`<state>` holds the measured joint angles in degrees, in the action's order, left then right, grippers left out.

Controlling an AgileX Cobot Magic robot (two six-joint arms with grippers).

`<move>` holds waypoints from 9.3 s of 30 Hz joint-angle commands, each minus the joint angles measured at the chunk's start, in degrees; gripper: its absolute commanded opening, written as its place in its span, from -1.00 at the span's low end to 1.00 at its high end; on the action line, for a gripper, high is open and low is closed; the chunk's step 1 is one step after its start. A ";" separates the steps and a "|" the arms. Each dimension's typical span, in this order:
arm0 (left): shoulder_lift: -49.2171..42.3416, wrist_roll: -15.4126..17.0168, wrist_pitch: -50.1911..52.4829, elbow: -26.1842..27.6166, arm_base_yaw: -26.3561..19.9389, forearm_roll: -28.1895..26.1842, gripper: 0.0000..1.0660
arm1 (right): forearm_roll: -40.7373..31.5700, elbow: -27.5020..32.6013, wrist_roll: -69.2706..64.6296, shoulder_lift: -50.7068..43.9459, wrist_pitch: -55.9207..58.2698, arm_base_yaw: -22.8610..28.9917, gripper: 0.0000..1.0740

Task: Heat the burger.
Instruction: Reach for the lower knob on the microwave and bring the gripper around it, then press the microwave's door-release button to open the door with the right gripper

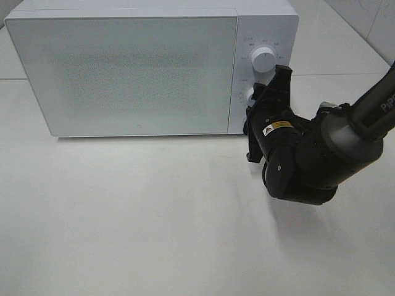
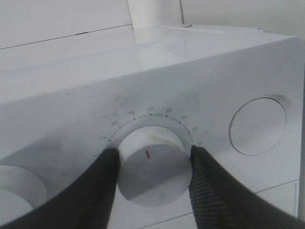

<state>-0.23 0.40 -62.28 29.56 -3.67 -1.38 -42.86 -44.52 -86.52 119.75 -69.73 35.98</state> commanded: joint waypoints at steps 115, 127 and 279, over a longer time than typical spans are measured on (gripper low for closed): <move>-0.97 0.00 0.80 0.00 -0.11 -0.17 0.87 | 46.35 7.39 86.52 -73.63 116.20 -17.25 0.42; -0.97 0.00 0.80 0.00 -0.11 -0.17 0.87 | 45.78 14.32 84.11 -95.51 121.98 -20.97 0.42; -0.63 0.00 0.80 0.00 -0.11 0.00 0.87 | -0.17 22.12 56.04 -17.19 2.98 6.42 0.09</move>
<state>-0.23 0.40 -62.28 29.56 -3.67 -1.32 -43.26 -21.72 -27.85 102.62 -66.52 42.28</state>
